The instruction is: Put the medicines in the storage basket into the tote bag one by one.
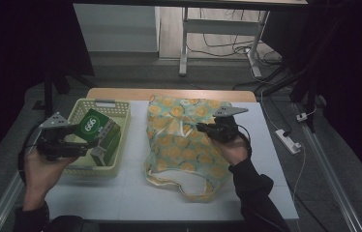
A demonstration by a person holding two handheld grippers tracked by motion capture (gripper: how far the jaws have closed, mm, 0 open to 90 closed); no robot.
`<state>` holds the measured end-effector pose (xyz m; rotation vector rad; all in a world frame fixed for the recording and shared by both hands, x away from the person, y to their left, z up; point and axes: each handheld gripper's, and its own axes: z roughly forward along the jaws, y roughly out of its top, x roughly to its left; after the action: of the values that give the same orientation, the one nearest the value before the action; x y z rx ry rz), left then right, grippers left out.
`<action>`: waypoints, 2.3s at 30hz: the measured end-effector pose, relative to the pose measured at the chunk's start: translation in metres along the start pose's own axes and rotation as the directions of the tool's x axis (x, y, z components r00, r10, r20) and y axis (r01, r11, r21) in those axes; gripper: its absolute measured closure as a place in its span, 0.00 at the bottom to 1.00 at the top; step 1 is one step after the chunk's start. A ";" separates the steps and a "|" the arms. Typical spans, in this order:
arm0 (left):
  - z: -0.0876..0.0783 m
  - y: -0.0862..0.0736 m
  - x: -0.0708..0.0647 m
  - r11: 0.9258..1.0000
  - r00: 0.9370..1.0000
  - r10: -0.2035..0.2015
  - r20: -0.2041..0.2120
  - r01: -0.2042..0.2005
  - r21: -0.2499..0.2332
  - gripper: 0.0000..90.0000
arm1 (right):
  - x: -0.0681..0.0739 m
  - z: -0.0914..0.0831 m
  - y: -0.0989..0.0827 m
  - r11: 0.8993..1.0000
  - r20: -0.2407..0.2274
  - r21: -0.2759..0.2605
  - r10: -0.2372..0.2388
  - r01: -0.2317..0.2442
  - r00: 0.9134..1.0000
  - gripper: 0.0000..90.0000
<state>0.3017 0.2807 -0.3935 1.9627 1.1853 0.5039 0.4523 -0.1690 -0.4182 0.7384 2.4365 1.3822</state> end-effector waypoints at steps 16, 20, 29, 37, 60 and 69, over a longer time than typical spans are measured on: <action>0.039 0.012 -0.061 0.984 0.964 0.144 0.223 -0.164 0.075 0.19 | -0.001 0.000 0.000 1.000 -0.001 0.001 0.003 -0.003 1.000 1.00; 0.046 0.014 -0.076 0.976 0.947 0.170 0.274 -0.200 0.088 0.19 | -0.001 0.000 -0.001 1.000 0.001 0.003 0.004 -0.004 1.000 1.00; 0.070 0.014 -0.101 0.959 0.909 0.200 0.367 -0.259 0.118 0.19 | 0.000 0.001 0.000 1.000 -0.002 0.001 -0.001 0.001 1.000 1.00; 0.097 0.018 -0.115 0.949 0.891 0.207 0.405 -0.283 0.137 0.19 | 0.002 0.002 0.000 1.000 -0.005 0.002 -0.003 0.003 1.000 1.00; 0.170 0.057 -0.140 0.928 0.881 0.247 0.403 -0.335 0.165 0.18 | 0.007 0.001 0.002 1.000 -0.021 -0.005 -0.013 0.013 1.000 1.00; 0.196 0.068 -0.134 0.935 0.898 0.219 0.381 -0.305 0.180 0.18 | 0.010 0.001 0.003 1.000 -0.022 -0.010 -0.018 0.018 1.000 1.00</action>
<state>0.4053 0.0653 -0.4547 2.3170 0.7794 0.1289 0.4456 -0.1615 -0.4161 0.7006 2.4452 1.4020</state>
